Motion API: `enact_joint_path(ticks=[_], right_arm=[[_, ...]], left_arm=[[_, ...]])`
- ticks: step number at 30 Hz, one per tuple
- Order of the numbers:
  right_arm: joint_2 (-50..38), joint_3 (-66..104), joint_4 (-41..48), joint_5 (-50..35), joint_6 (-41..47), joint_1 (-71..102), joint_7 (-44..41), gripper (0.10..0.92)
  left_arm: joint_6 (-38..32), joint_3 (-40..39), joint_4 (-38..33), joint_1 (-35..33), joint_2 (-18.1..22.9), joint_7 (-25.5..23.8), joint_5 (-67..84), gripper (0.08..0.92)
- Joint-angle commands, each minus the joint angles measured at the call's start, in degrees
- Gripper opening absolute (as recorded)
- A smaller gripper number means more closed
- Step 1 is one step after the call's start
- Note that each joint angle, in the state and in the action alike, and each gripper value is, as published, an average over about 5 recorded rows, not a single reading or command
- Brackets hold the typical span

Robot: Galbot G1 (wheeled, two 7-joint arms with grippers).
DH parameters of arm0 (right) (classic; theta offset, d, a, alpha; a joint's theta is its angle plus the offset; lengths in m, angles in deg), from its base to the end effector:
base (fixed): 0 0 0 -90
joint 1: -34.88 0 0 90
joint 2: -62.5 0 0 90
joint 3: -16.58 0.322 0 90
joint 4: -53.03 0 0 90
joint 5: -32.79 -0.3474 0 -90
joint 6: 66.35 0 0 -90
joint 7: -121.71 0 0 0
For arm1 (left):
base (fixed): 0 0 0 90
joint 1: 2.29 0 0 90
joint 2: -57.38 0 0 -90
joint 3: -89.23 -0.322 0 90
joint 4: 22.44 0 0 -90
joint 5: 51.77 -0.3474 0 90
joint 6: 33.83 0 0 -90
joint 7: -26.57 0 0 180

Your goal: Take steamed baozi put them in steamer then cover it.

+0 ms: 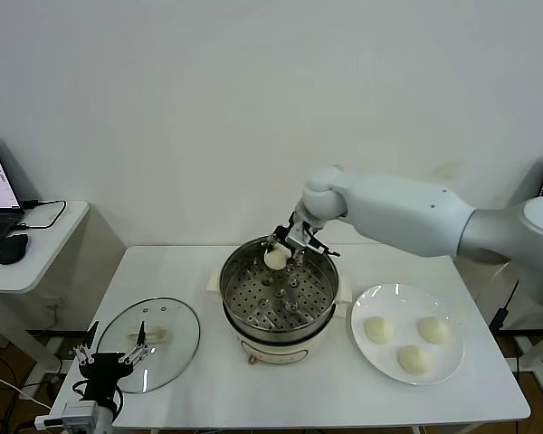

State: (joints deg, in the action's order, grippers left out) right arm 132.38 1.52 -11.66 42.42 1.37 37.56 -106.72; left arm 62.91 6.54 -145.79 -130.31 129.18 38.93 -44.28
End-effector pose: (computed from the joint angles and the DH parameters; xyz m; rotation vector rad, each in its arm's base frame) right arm 0.5417 0.1229 -0.1070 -1.9361 0.7433 -2.3355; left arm 0.1572 0.0760 -0.2663 0.2209 -2.9555 -0.3337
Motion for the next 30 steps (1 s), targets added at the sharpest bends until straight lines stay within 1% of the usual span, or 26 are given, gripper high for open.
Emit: enact_joint_path(ticks=[1,5,7,10,13,16,18,20,22,25,27,30], right_arm=[[1.6,-0.3,2.8,5.1,-3.7,1.6,0.7,0.543],[2.1,0.0,3.8,5.8,-4.5,2.7,1.2,0.551],[2.4,0.3,4.5,6.2,-4.9,3.2,1.7,0.574],[2.8,0.8,5.1,6.4,-5.5,3.6,2.4,0.643],[2.6,1.0,4.7,5.4,-5.4,2.6,2.5,0.729],[1.5,0.5,2.6,0.4,-2.7,0.1,0.8,0.796],[0.0,-0.2,-0.3,-5.6,1.6,-2.4,-1.1,0.816],[-2.2,-1.1,-4.4,-12.1,7.9,-5.4,-3.3,0.82],[-5.2,-2.0,-9.4,-18.1,15.8,-8.8,-5.4,0.822],[-10.5,-3.0,-16.9,-24.7,27.2,-13.4,-7.3,0.823],[-14.4,-3.3,-21.3,-27.6,33.7,-15.6,-7.7,0.823],[-20.8,-3.5,-27.7,-29.5,41.6,-18.0,-7.9,0.823]], left_arm=[[0.0,0.0,0.0,0.0,0.0,0.0,0.0,0.823],[-0.1,-0.1,0.2,0.0,0.0,0.0,-0.1,0.823],[-0.1,0.0,0.2,0.0,0.0,0.0,-0.1,0.823],[0.0,-0.1,0.3,0.1,0.1,0.0,0.0,0.823],[0.0,-0.2,0.3,0.2,0.1,0.0,-0.1,0.823],[0.1,-0.2,0.2,0.3,0.1,0.0,-0.1,0.823],[0.1,-0.1,0.1,0.3,0.0,0.0,0.0,0.823],[0.1,-0.2,0.0,0.3,0.0,0.0,0.0,0.823],[0.2,-0.2,-0.1,0.2,-0.1,0.0,0.0,0.823],[0.4,-0.3,-0.6,0.2,-0.3,0.0,0.0,0.823],[0.5,-0.4,-1.0,0.3,-0.5,-0.1,0.1,0.823],[0.7,-0.4,-1.4,0.3,-0.9,-0.1,0.2,0.823]])
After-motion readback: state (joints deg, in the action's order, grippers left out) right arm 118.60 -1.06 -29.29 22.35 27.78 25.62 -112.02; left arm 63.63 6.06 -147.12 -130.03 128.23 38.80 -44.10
